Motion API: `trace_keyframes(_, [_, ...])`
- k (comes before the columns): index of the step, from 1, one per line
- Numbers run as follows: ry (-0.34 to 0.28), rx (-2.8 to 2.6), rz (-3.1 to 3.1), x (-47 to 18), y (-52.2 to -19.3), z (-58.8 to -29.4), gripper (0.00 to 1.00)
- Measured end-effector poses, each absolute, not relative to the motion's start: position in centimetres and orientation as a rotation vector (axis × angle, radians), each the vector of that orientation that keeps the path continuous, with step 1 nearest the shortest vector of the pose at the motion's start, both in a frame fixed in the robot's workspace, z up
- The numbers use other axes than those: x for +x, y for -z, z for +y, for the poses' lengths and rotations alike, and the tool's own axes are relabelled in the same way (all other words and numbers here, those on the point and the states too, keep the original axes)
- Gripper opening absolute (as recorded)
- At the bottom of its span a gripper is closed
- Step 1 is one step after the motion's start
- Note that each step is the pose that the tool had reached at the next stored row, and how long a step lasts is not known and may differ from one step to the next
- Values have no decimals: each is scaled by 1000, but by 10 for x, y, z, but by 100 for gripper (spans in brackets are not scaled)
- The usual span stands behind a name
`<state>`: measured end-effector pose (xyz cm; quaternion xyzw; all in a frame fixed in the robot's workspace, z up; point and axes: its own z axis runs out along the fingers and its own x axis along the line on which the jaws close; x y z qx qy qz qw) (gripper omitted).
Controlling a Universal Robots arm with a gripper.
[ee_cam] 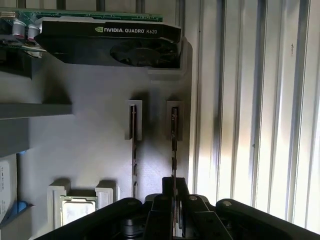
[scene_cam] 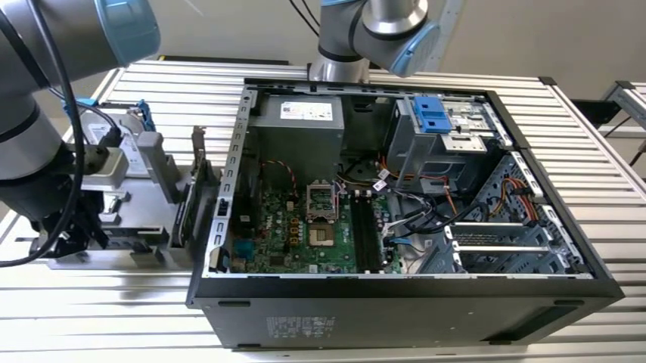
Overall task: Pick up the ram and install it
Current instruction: 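Pick up the ram and move it above insertion slot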
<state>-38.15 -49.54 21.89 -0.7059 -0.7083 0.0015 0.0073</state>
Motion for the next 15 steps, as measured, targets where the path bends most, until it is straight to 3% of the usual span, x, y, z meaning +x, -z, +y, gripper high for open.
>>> trace_keyframes(15, [-4,-2210,-2212,-382,-224,-495,0])
